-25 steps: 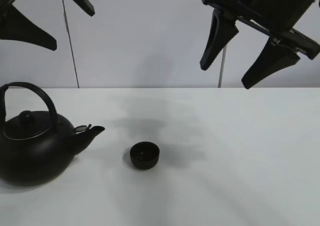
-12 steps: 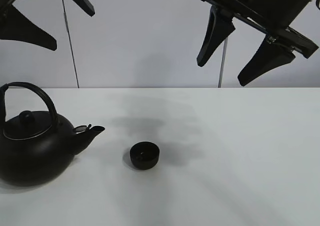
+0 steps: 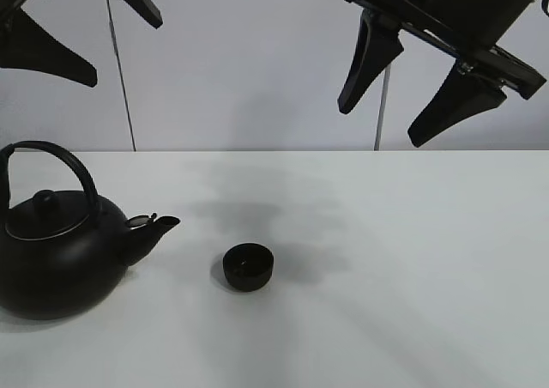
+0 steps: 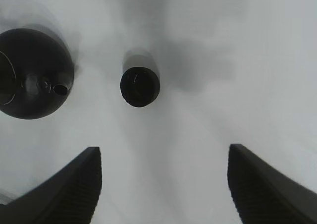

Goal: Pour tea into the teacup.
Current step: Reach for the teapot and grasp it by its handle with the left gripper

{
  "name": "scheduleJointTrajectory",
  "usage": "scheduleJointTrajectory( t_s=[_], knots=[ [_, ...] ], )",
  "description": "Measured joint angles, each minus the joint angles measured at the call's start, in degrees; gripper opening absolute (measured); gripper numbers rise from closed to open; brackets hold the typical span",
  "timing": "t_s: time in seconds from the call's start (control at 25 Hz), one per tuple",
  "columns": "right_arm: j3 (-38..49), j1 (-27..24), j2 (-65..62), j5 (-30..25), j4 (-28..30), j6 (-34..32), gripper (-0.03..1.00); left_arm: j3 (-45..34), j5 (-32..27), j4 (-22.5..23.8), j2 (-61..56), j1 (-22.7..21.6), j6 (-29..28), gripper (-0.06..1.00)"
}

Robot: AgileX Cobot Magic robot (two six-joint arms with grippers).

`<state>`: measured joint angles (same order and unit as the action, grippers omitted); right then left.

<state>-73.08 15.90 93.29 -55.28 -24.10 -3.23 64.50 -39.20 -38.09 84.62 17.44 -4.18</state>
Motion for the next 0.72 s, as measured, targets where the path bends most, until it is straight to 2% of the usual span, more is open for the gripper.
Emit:
scheduleJointTrajectory(
  t_s=[0.12,0.36,0.64,0.72],
  knots=[
    [0.0,0.0,0.0,0.0,0.0,0.0,0.49,0.0,0.0,2.1,0.0,0.0,0.0,0.53],
    [0.0,0.0,0.0,0.1,0.0,0.0,0.49,0.0,-3.7,13.5,0.0,0.0,-0.1,0.53],
    [0.0,0.0,0.0,1.3,0.0,0.0,0.49,0.0,0.8,15.2,0.0,0.0,0.2,0.53],
    [0.0,0.0,0.0,1.3,0.0,0.0,0.49,0.0,2.5,15.3,-0.3,0.0,2.0,0.53]
  ],
)
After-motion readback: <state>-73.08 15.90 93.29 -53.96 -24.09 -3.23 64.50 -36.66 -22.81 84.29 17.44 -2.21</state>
